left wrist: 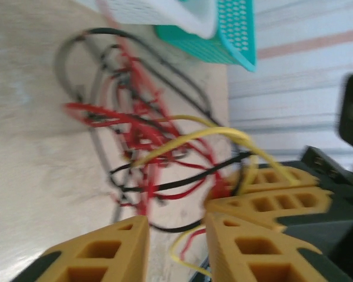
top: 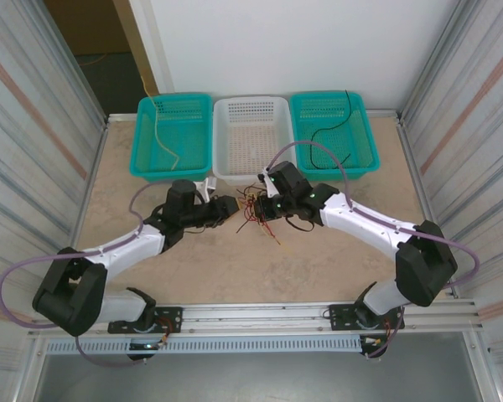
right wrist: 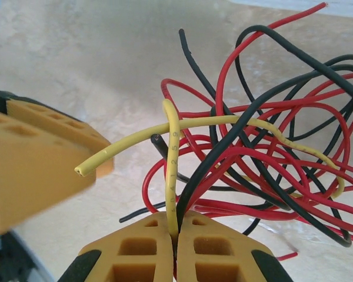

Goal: Untangle the cables

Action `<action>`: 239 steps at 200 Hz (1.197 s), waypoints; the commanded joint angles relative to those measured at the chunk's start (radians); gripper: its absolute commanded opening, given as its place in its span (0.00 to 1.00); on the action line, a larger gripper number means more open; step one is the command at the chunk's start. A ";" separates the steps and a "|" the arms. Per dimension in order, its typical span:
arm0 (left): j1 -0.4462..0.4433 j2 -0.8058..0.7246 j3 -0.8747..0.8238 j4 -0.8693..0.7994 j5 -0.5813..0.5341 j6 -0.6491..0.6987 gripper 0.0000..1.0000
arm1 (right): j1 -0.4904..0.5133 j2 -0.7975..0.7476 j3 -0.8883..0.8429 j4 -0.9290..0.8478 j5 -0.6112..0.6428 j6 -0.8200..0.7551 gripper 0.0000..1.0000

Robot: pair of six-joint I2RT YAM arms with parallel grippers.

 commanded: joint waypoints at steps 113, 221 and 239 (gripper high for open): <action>-0.021 -0.013 0.187 -0.274 -0.204 0.382 0.25 | -0.012 -0.036 -0.015 0.068 -0.151 0.029 0.00; 0.057 -0.074 0.130 -0.223 -0.232 0.419 0.35 | -0.013 -0.020 -0.018 0.076 -0.172 0.032 0.00; 0.060 -0.056 0.140 -0.228 -0.193 0.444 0.39 | -0.013 -0.013 -0.016 0.083 -0.179 0.033 0.00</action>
